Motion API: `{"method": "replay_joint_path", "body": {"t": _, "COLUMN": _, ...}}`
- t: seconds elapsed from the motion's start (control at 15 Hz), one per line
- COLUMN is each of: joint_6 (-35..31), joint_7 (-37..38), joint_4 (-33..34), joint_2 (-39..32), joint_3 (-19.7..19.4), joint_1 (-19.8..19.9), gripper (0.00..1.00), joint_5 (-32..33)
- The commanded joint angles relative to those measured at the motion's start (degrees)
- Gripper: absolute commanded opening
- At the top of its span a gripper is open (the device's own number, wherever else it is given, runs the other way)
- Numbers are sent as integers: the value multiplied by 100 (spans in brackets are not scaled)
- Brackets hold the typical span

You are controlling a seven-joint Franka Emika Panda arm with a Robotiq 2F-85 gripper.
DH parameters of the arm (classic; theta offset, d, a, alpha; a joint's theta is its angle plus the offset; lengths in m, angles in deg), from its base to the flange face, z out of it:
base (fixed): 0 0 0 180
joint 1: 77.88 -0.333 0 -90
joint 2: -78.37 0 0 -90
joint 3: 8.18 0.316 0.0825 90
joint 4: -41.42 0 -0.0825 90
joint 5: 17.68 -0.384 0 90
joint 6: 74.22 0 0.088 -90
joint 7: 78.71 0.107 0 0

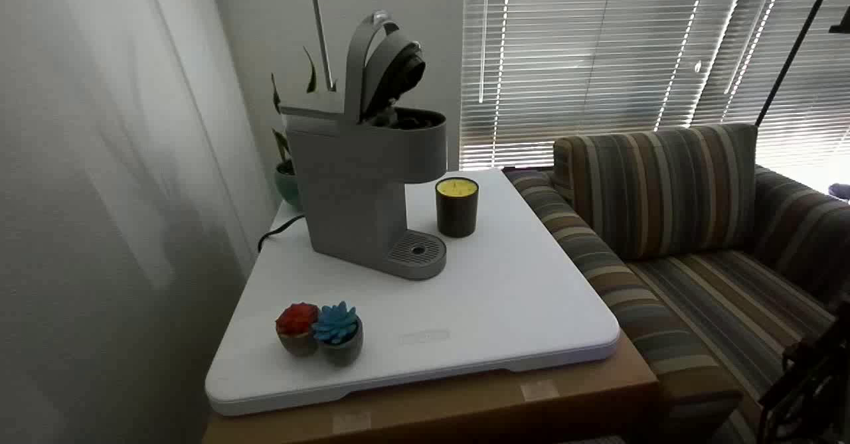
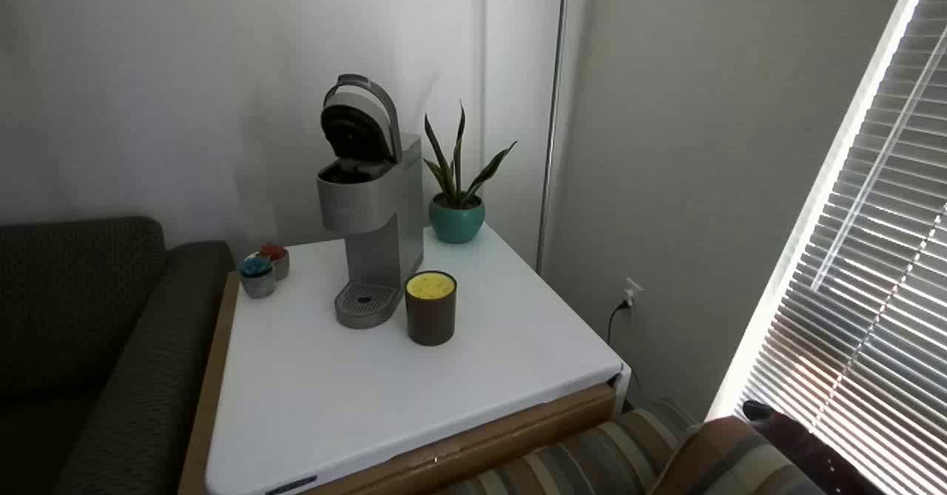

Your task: Close the lid of the coffee maker

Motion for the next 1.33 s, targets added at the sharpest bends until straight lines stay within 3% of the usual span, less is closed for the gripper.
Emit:
{"method": "replay_joint_path", "body": {"t": 0.0, "joint_6": 21, "joint_7": -27, "joint_4": 15, "joint_2": -6, "joint_3": 77, "joint_1": 98, "gripper": 100, "joint_5": -29}}
{"method": "replay_joint_path", "body": {"t": 0.67, "joint_6": -68, "joint_7": 17, "joint_4": 69, "joint_2": -121, "joint_3": 92, "joint_1": 125, "gripper": 100, "joint_5": -28}}
{"method": "replay_joint_path", "body": {"t": 0.87, "joint_6": -155, "joint_7": 77, "joint_4": 469, "joint_2": -522, "joint_3": 91, "joint_1": 160, "gripper": 100, "joint_5": 19}}
{"method": "replay_joint_path", "body": {"t": 1.0, "joint_6": -163, "joint_7": 271, "joint_4": 1195, "joint_2": -1053, "joint_3": 165, "joint_1": 201, "gripper": 100, "joint_5": 269}}
{"method": "replay_joint_path", "body": {"t": 1.07, "joint_6": -201, "joint_7": 104, "joint_4": 441, "joint_2": -414, "joint_3": 108, "joint_1": 142, "gripper": 100, "joint_5": 85}}
{"method": "replay_joint_path", "body": {"t": 1.27, "joint_6": -209, "joint_7": 220, "joint_4": 1011, "joint_2": -894, "joint_3": 129, "joint_1": 150, "gripper": 100, "joint_5": 178}}
